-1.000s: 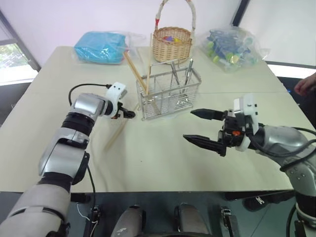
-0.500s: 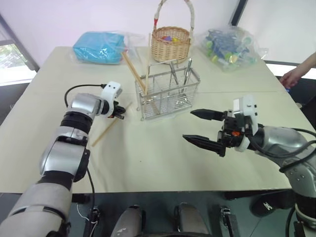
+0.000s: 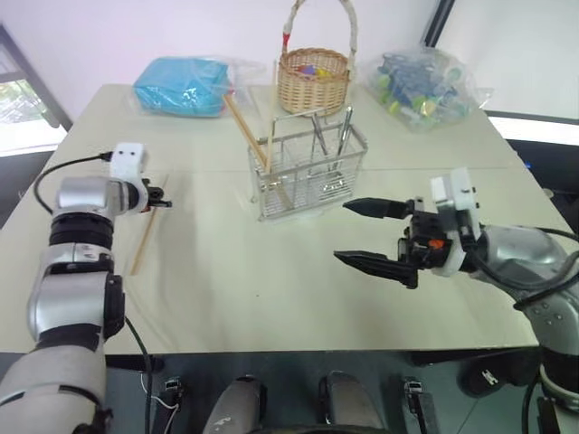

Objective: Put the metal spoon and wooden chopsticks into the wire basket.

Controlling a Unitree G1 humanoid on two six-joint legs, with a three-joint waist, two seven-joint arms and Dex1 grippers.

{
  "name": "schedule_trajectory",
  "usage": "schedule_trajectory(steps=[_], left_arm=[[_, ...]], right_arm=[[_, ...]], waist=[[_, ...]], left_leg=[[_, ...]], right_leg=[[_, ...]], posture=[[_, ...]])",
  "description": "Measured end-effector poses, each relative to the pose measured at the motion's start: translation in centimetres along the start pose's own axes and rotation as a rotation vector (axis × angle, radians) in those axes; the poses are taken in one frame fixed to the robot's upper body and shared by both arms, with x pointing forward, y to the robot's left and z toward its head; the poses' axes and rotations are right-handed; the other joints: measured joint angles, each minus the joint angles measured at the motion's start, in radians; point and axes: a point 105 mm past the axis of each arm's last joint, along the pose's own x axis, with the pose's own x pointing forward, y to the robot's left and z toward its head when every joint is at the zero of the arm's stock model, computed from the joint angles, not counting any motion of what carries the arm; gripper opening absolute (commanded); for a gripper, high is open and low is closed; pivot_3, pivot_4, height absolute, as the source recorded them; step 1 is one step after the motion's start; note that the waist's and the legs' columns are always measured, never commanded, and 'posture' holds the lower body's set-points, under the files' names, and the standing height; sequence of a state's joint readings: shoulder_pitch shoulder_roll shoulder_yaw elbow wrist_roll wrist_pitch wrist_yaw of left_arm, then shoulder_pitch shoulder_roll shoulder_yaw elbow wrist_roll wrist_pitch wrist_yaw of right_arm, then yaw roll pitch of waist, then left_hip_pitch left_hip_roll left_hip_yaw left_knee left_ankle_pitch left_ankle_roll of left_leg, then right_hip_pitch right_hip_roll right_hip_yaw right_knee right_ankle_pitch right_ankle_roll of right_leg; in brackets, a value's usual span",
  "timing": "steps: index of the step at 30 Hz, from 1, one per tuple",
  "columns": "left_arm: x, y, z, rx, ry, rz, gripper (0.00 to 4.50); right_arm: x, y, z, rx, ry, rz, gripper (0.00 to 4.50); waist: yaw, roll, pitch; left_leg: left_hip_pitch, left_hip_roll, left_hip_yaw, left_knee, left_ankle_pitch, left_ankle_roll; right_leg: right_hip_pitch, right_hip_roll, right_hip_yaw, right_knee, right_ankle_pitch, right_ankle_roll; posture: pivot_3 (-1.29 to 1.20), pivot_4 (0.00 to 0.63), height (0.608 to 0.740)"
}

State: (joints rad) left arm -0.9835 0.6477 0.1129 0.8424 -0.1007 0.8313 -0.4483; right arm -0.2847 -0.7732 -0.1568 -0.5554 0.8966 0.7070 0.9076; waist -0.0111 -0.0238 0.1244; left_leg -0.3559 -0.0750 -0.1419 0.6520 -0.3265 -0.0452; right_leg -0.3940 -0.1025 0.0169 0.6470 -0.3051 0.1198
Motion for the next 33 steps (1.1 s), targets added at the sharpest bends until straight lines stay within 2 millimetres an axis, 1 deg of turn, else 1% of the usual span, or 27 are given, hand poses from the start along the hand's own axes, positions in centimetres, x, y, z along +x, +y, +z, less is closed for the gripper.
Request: schedule_trajectory(steps=[3, 6, 9, 12, 15, 18, 22, 25, 28, 29, 30, 31, 33], left_arm=[[-0.7, 1.2, 0.2, -0.046, -0.039, 0.036, 0.03], [-1.7, 2.0, 1.6, -0.091, -0.121, 0.061, 0.03], [-3.1, 2.5, 3.9, -0.136, -0.248, 0.078, 0.03], [-5.3, 3.0, 6.8, -0.187, -0.42, 0.089, 0.03], [-7.2, 2.4, 9.3, -0.251, -0.552, 0.044, 0.03], [-8.9, 1.1, 11.4, -0.298, -0.66, -0.044, 0.03], [-12.1, -1.0, 14.8, -0.311, -0.812, -0.17, 0.03], [-14.7, -3.1, 17.2, -0.395, -0.944, -0.341, 0.03], [-17.6, -5.9, 19.3, -0.401, -1.081, -0.501, 0.03], [-18.2, -6.7, 19.8, -0.395, -1.11, -0.537, 0.03], [-18.5, -7.6, 20.0, -0.386, -1.129, -0.568, 0.03], [-18.4, -8.5, 20.1, -0.372, -1.129, -0.589, 0.03], [-17.8, -10.6, 20.0, -0.339, -1.115, -0.635, 0.03]], right_arm=[[0.2, 0.1, 0.0, 0.003, 0.0, 0.018, 4.5], [0.3, -0.3, 0.5, -0.003, -0.018, 0.017, 4.5], [0.4, -0.6, 0.9, 0.004, -0.039, 0.013, 4.5], [0.4, -0.6, 0.9, 0.006, -0.043, 0.011, 4.5], [0.4, -0.7, 0.9, 0.01, -0.045, 0.009, 4.5], [0.3, -0.9, 0.8, 0.019, -0.045, -0.002, 4.5], [0.1, -1.2, 1.2, 0.025, -0.058, -0.019, 4.5], [0.0, -1.4, 1.3, 0.025, -0.061, -0.038, 4.5], [-0.1, -1.4, 1.1, 0.038, -0.059, -0.053, 4.5], [-0.1, -1.5, 1.0, 0.041, -0.059, -0.06, 4.5], [-0.1, -1.5, 0.9, 0.045, -0.057, -0.069, 4.5], [-0.1, -1.4, 0.8, 0.051, -0.058, -0.073, 4.5], [-0.2, -1.4, 0.7, 0.054, -0.056, -0.086, 4.5]], waist=[[-0.002, 0.0, 0.0], [-0.003, 0.0, 0.0], [-0.002, 0.0, 0.0], [-0.002, 0.0, 0.0], [0.0, -0.001, 0.0], [-0.001, -0.001, -0.001], [-0.002, -0.001, -0.001], [-0.002, -0.002, -0.001], [0.0, -0.002, -0.001], [-0.001, -0.002, -0.001], [-0.001, -0.002, -0.001], [-0.001, -0.002, -0.001], [0.0, -0.002, -0.001]], left_leg=[[0.0, 0.0, 0.0, 0.0, 0.0, 0.0], [0.0, 0.0, 0.0, 0.0, 0.0, 0.0], [0.0, 0.0, 0.0, 0.0, 0.0, 0.0], [0.0, 0.0, 0.0, 0.0, 0.0, 0.0], [0.0, 0.0, 0.0, 0.0, 0.0, 0.0], [-0.001, 0.0, 0.0, 0.0, 0.0, 0.0], [0.0, 0.0, 0.0, 0.0, 0.0, 0.0], [0.0, 0.0, 0.0, 0.0, 0.0, 0.0], [0.0, 0.0, 0.0, 0.001, 0.0, 0.0], [0.0, 0.0, 0.001, 0.0, 0.0, 0.0], [0.001, 0.0, 0.001, 0.0, 0.0, 0.0], [0.001, 0.0, 0.001, 0.0, 0.0, 0.0], [0.0, 0.0, 0.001, 0.001, 0.0, 0.0]], right_leg=[[-0.001, 0.0, 0.0, 0.0, 0.0, 0.0], [-0.001, 0.0, 0.0, 0.0, 0.0, 0.0], [-0.001, -0.001, 0.0, 0.0, 0.0, 0.0], [-0.001, -0.001, 0.0, 0.0, 0.0, 0.0], [-0.001, -0.001, 0.0, 0.0, 0.0, 0.0], [-0.001, -0.001, 0.0, 0.0, 0.0, 0.0], [-0.001, -0.001, 0.0, 0.0, 0.0, 0.0], [0.0, -0.001, 0.0, 0.0, 0.0, 0.0], [0.0, -0.001, 0.0, 0.0, 0.0, 0.0], [0.0, -0.001, 0.0, -0.001, 0.0, 0.0], [0.001, -0.001, 0.0, -0.001, 0.0, 0.0], [0.001, -0.001, 0.0, -0.001, 0.0, 0.0], [0.001, -0.001, 0.0, -0.001, 0.0, 0.0]], posture=[[0.0, 0.15, 0.74], [0.0, 0.15, 0.74], [0.0, 0.15, 0.74], [0.0, 0.15, 0.74], [0.0, 0.15, 0.74], [0.0, 0.15, 0.74], [0.0, 0.15, 0.74], [0.0, 0.15, 0.74], [0.0, 0.15, 0.74], [0.0, 0.15, 0.74], [0.0, 0.15, 0.74], [0.0, 0.15, 0.74], [0.0, 0.15, 0.74]])
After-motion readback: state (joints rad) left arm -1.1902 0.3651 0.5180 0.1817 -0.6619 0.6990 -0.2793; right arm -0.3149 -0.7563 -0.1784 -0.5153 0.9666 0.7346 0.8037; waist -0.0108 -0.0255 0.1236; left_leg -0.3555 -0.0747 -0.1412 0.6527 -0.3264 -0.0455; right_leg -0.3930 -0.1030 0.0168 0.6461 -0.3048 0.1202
